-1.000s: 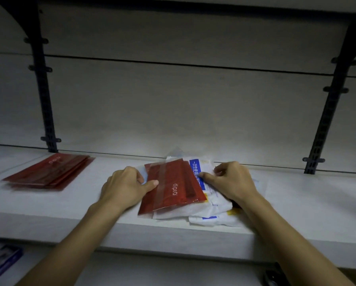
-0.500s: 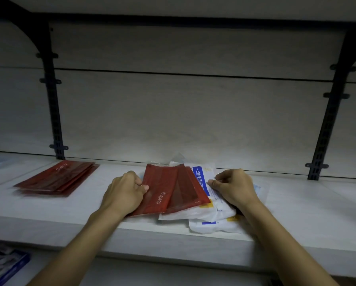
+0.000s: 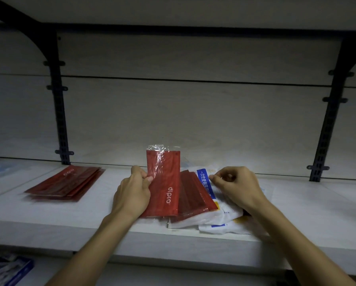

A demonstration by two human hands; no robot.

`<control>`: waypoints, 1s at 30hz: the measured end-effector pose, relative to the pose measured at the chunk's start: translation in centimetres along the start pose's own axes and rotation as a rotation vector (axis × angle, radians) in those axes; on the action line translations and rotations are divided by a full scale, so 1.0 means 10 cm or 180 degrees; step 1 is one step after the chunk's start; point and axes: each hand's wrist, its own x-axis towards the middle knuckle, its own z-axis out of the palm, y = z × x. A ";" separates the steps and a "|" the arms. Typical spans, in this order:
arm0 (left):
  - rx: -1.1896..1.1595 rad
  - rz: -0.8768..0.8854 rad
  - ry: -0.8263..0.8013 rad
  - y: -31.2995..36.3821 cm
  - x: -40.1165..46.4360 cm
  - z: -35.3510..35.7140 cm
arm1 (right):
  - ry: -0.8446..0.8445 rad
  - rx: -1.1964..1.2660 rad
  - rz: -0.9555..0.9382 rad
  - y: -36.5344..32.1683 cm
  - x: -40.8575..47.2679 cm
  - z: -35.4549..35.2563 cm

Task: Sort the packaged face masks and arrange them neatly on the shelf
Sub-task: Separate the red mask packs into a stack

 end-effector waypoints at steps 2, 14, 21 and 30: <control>-0.0089 -0.0032 0.0105 0.01 0.01 -0.01 | -0.0215 -0.0338 -0.0057 -0.14 -0.02 -0.02; -0.0519 -0.0051 0.0453 0.00 -0.01 -0.06 | -0.0902 -0.1260 0.0615 -0.46 -0.03 0.06; -0.0727 -0.0165 0.0363 -0.01 0.00 -0.06 | -0.0846 -0.0730 0.0973 -0.37 0.01 -0.03; -0.1032 -0.0301 0.0295 -0.01 0.06 -0.13 | 0.0227 -0.0169 0.0906 -0.33 -0.21 -0.14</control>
